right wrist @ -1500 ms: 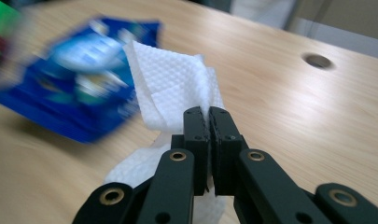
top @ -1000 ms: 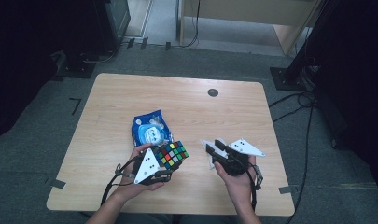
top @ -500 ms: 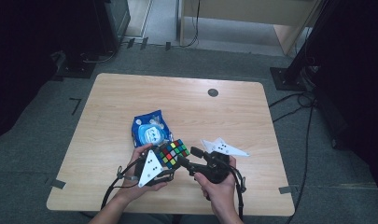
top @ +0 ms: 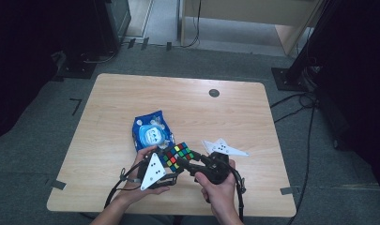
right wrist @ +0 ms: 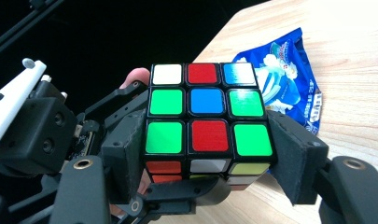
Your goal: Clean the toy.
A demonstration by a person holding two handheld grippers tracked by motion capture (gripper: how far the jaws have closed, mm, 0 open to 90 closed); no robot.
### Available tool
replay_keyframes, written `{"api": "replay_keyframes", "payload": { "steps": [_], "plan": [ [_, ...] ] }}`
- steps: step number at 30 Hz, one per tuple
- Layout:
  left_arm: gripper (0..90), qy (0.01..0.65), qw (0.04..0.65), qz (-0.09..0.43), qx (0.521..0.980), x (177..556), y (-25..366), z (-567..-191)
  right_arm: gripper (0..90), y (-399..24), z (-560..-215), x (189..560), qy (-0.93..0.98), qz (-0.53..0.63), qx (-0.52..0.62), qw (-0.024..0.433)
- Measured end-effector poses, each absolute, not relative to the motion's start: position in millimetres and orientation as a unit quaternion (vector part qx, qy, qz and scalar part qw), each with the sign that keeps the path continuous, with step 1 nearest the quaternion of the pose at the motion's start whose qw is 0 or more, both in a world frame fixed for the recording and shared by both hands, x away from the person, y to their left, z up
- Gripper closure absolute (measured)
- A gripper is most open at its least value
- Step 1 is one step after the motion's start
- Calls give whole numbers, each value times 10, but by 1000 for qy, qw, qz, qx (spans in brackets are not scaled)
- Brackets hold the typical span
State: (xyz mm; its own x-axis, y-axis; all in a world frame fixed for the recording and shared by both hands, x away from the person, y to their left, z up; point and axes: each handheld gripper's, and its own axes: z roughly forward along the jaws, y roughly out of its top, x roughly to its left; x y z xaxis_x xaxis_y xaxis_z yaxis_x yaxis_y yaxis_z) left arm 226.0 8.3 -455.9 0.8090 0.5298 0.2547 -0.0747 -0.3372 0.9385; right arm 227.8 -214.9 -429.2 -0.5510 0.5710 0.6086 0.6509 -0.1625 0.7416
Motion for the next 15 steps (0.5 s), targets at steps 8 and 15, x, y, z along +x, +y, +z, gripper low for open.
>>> {"api": "replay_keyframes", "payload": {
  "steps": [8,15],
  "plan": [
    [320,120,531,290,787,2281,140,-4608,346,-2379,-4118,2315,-651,-594,-471,27],
    [335,117,515,317,788,2268,126,-4613,346,-2368,-4120,2339,-675,-575,-460,49]
  ]
}}
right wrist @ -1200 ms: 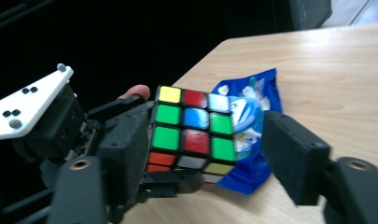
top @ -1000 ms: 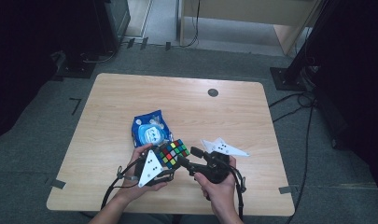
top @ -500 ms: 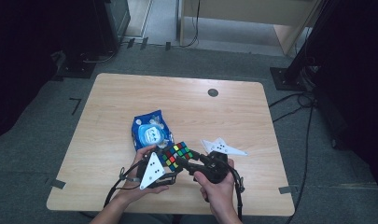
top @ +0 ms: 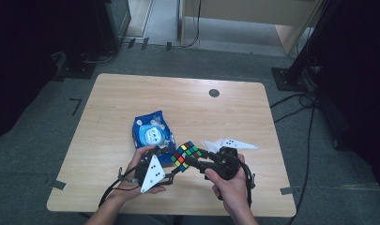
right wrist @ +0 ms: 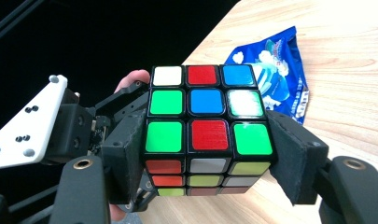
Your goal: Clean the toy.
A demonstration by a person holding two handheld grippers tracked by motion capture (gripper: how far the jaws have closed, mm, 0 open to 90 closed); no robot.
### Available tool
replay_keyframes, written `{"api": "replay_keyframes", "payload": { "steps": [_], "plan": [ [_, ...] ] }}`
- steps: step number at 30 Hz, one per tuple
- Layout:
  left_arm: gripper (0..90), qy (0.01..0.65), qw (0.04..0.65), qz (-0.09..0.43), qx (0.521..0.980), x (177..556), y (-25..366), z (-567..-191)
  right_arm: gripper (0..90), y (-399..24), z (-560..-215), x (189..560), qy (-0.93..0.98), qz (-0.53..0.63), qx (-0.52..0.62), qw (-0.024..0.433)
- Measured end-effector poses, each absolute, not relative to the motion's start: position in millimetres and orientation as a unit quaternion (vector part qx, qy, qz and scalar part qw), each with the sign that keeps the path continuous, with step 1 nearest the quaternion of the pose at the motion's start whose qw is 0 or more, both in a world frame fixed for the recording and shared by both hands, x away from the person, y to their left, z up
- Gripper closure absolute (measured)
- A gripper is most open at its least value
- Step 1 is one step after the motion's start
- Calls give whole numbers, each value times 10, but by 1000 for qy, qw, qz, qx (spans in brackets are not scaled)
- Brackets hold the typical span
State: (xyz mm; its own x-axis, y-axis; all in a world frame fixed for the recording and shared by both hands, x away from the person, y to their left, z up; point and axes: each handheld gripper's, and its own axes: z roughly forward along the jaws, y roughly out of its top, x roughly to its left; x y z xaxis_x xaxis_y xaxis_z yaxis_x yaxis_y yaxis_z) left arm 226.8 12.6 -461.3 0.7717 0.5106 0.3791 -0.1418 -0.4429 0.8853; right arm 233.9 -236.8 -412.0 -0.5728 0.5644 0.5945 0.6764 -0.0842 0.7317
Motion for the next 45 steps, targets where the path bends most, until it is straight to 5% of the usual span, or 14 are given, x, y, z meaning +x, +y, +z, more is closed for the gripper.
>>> {"api": "replay_keyframes", "payload": {
  "steps": [22,39,45],
  "plan": [
    [196,68,491,343,798,2101,-63,-4628,345,-2311,-4130,2386,-713,-539,-442,75],
    [332,48,503,330,797,2039,-91,-4641,329,-2401,-4195,2476,-719,-540,-420,121],
    [336,85,514,322,790,2152,36,-4622,352,-2660,-4153,2521,-719,-553,-416,63]
  ]
}}
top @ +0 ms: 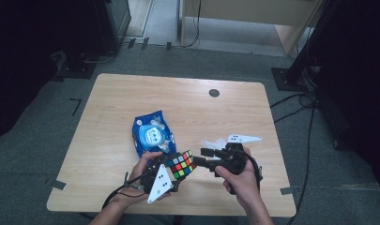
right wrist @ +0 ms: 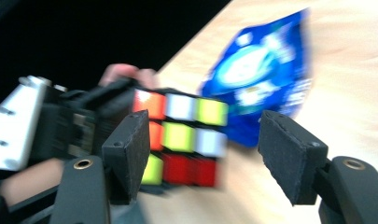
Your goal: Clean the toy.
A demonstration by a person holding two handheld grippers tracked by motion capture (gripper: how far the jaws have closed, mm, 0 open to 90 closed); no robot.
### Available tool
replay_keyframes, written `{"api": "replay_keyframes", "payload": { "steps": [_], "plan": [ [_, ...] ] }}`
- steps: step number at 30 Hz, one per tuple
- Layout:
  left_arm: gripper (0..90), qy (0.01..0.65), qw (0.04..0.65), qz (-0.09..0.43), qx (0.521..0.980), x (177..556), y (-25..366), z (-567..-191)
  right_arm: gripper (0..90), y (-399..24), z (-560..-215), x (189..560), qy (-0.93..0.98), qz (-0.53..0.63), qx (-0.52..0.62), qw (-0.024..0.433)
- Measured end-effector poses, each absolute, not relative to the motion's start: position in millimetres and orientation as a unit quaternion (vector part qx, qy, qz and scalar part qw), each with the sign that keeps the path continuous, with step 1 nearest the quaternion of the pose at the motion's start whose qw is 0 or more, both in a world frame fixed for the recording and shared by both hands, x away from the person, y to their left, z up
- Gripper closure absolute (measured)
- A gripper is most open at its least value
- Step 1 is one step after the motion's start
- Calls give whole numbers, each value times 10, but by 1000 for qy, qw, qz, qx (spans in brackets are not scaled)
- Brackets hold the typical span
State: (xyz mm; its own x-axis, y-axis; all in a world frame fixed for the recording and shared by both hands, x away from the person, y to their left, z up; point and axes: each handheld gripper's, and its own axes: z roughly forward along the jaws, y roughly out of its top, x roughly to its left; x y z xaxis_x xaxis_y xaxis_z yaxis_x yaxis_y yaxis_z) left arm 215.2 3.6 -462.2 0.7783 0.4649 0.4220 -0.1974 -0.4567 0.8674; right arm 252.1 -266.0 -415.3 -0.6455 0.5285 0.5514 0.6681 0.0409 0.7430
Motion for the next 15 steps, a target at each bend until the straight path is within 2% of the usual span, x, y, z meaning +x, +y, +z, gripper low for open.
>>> {"api": "replay_keyframes", "payload": {
  "steps": [10,12,15],
  "plan": [
    [337,106,519,318,786,2223,115,-4604,471,-2923,-4730,2725,-736,-437,-495,-150],
    [337,108,520,316,786,2226,109,-4614,483,-2934,-4810,2746,-742,-414,-495,-184],
    [336,108,520,315,787,2225,107,-4616,504,-2939,-4903,2779,-749,-393,-495,-198]
  ]
}}
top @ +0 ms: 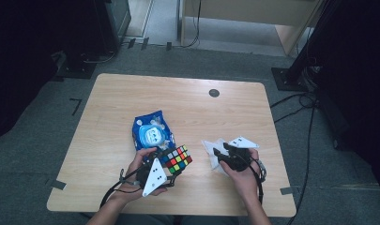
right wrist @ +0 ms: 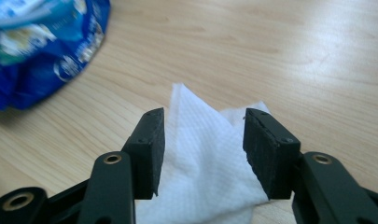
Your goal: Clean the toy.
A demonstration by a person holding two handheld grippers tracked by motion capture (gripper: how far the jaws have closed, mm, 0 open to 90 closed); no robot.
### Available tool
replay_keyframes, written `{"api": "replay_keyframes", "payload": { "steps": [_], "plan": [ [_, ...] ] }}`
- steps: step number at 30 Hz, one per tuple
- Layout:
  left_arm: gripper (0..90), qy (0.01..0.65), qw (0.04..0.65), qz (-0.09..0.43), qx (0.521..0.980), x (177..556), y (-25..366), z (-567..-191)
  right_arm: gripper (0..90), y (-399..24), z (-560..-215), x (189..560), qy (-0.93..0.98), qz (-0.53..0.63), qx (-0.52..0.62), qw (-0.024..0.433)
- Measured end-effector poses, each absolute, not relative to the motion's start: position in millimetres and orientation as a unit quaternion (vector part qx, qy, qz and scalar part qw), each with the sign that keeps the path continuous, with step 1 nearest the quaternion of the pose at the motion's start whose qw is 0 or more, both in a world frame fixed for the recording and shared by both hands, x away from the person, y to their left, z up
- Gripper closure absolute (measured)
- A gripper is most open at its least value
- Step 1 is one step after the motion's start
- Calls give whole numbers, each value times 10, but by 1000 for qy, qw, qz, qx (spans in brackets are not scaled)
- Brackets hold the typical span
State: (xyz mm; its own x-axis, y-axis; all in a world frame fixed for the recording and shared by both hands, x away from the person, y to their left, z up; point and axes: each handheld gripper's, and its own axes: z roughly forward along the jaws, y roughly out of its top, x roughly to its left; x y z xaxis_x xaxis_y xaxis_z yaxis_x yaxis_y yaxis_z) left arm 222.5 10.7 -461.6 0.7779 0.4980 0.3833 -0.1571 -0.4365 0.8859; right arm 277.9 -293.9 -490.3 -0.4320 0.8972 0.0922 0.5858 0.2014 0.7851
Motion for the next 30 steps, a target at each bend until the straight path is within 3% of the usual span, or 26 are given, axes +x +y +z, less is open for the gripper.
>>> {"api": "replay_keyframes", "payload": {
  "steps": [10,15,18,25,30],
  "plan": [
    [336,113,521,313,785,2235,126,-4601,607,-2964,-5147,2840,765,340,509,200],
    [337,116,525,312,784,2244,131,-4592,859,-2995,-5145,2826,757,333,520,213],
    [336,118,527,311,782,2249,126,-4591,886,-2994,-5094,2799,751,351,520,204],
    [337,126,529,305,782,2271,129,-4598,888,-2740,-4367,2457,721,504,434,195],
    [336,127,529,303,783,2268,108,-4597,888,-2452,-3907,2132,706,595,349,158]
  ]
}}
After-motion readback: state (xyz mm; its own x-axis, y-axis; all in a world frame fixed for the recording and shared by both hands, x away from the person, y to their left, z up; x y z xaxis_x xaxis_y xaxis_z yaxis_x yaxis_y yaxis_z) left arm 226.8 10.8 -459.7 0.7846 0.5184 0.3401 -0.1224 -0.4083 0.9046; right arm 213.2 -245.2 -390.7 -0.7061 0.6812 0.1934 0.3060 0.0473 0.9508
